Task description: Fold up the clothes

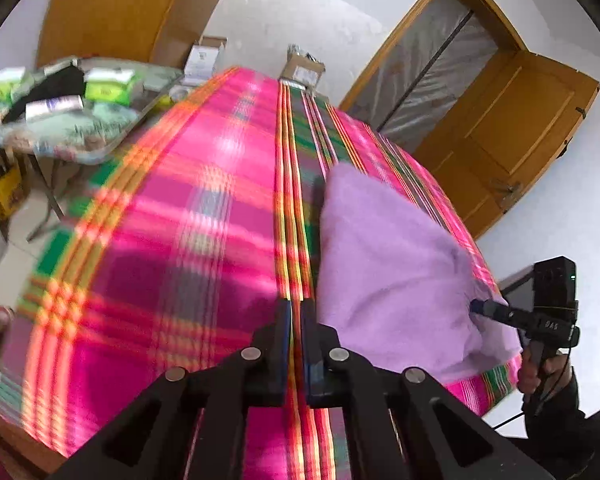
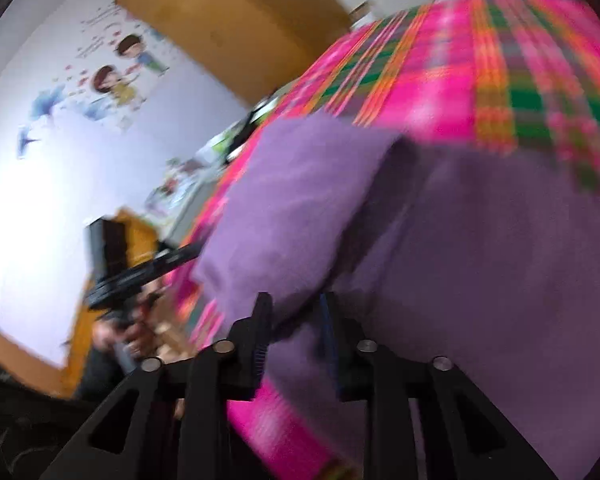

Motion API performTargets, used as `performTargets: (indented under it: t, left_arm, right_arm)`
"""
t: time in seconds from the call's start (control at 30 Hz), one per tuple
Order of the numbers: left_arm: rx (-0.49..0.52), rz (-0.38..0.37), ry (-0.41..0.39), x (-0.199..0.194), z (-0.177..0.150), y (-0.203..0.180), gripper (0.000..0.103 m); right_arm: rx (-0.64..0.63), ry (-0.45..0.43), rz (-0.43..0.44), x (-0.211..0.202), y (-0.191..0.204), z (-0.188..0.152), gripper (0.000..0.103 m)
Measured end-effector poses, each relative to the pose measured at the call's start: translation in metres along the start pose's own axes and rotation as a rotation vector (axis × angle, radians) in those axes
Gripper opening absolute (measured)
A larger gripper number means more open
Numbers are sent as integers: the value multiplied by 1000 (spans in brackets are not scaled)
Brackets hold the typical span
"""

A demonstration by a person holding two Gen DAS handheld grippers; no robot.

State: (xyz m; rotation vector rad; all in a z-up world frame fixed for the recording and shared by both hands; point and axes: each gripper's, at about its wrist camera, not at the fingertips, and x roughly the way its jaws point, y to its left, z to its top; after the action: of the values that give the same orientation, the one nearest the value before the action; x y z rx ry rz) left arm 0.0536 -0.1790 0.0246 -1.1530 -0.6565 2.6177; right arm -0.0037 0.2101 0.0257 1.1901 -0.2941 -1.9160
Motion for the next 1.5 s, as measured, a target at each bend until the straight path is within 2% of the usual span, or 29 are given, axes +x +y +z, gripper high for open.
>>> performTargets:
  t: [0.03,0.1,0.17,0.3,0.43,0.5,0.53,0.57,0.6,0.67,0.7,0.87,1.0,1.07,1.13,1.23,1.37,1.5]
  left_arm:
    - [5,11,-6,1,9,-2,18]
    - [10,28,-13,7,28,-7,29]
    - [13,26,-5,22,47,-13,29]
    - [24,28,41,63,79,-28,29]
    - [23,36,126,105,97,-38,29]
    - [19,51,158,121,101,-40,29]
    - [21,46,164,125,101,-42,29]
    - [24,40,170,129,102,-44,29]
    - [23,31,173,131,101,-44,29]
    - [23,14,178,135,101,-45,18]
    - [30,11,174,135,100,-46,11]
    - [45,24,94,118,100,-48,9]
    - [31,35,131,128,99,-41,9]
    - [29,43,147,132,97,-39,11]
    - [15,38,134,124,96,-39,11]
    - [15,49,88,102,93,-39,11]
    - [52,45,46,72,77,-46,11]
    - [139,44,54,55,39,-62,11]
  right_arm:
    - [9,-37,-16,-5,-3,5,34]
    - [32,-92,-26,-11,-7,15,37]
    - [54,-123,-36,-11,-11,25,43]
    - [98,-149,-30,-5,-21,42,43]
    - [130,-135,-26,13,-28,54,42]
    - [152,-120,-40,21,-35,59,32]
    - [161,-114,-37,25,-37,61,19]
    - [167,-112,-24,28,-39,62,14]
    - [169,-110,-18,30,-41,63,14]
    - [166,-105,-14,33,-42,64,11]
    - [163,-102,-12,35,-43,65,11]
    - [131,-128,25,31,-37,74,8]
    - [118,-127,14,32,-39,80,8]
    - [158,-78,-22,41,-51,79,13]
    - [164,-73,-31,38,-54,73,16]
    - [98,-119,-57,20,-42,72,19]
    - [19,-174,-50,-1,-24,62,20]
    - [-123,-151,-45,5,5,43,20]
